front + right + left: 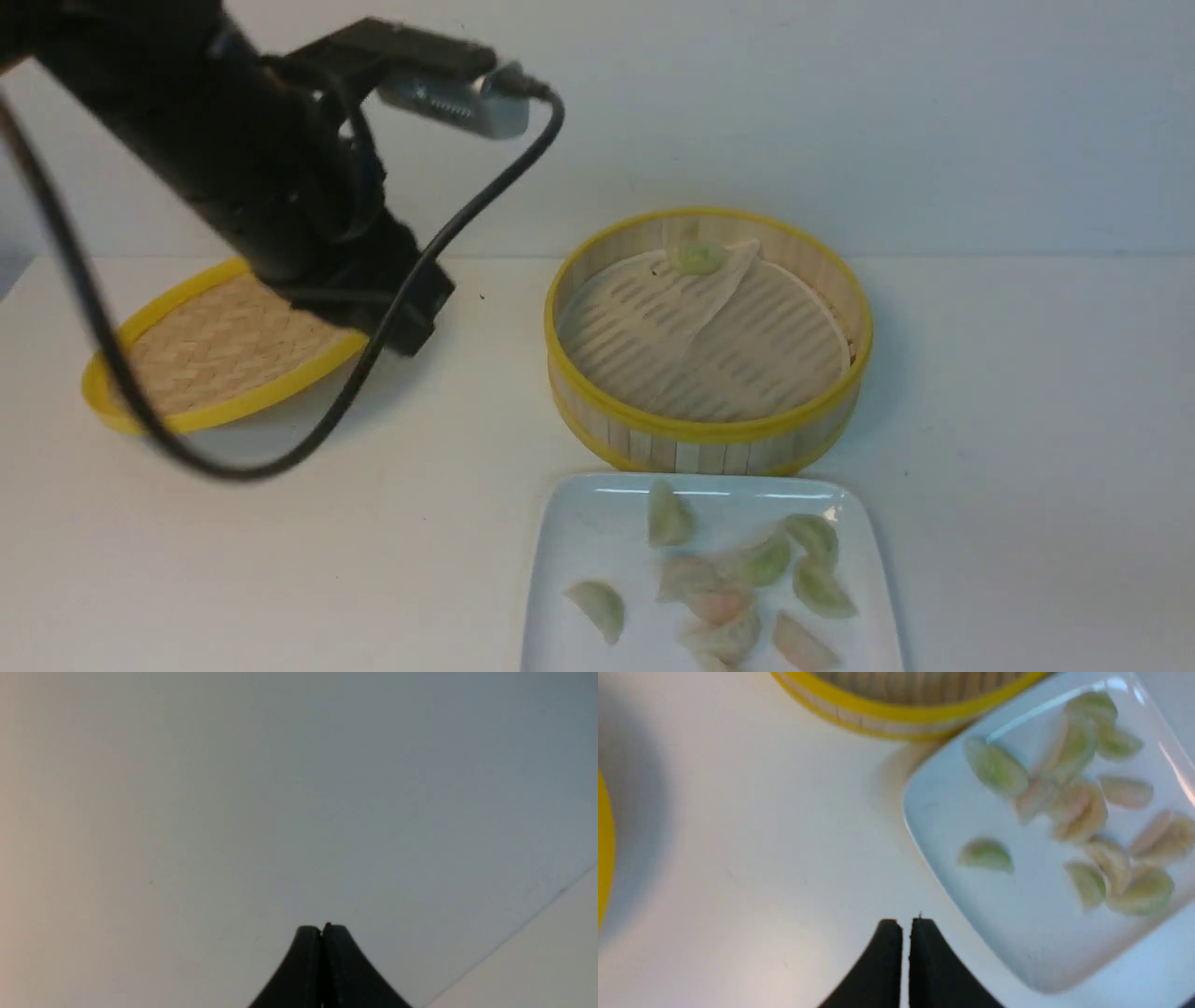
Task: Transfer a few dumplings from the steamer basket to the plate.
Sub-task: Use the right arm to grab a dumpling from inside the steamer
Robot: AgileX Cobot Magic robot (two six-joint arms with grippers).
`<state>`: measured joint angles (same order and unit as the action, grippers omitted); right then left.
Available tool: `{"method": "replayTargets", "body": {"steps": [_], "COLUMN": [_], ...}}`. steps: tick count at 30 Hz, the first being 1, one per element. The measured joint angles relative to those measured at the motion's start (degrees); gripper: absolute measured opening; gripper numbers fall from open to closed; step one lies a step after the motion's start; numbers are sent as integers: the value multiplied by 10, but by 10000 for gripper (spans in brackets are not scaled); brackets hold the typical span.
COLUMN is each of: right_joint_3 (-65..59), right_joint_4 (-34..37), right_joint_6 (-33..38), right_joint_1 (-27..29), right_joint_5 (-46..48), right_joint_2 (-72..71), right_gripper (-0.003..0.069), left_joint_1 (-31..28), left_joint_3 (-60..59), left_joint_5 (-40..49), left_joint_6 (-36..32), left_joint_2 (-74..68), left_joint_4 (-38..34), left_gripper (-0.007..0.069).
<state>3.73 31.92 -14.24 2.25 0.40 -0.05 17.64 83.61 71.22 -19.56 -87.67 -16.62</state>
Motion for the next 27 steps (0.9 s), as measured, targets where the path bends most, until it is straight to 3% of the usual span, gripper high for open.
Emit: {"method": "replayTargets", "body": {"steps": [4,8,11,18,27], "right_joint_3": [198,378,479,675,885], "right_joint_4": [-80,-111,-113,-69,-70], "right_joint_6": [39,119,194,309,348], "right_joint_1": [-34,-61,-69,-74,-143], "right_joint_5": [193,378,463,547,588], "right_joint_2": [153,356,474,682,915], "right_gripper": [-14,-14,-14,-14,-14], "left_joint_1": [0,0,0,0,0], "left_joint_3": [-140,-208,-231,-240,-241], "left_joint_5": [-40,-56,-54,-30,4], "left_joint_6": [-1,-1,-1,0,37], "left_joint_2": [116,181,216,295,381], "left_joint_4": [-8,-9,-9,-10,-9], "left_gripper": [8,8,8,8,8]}}
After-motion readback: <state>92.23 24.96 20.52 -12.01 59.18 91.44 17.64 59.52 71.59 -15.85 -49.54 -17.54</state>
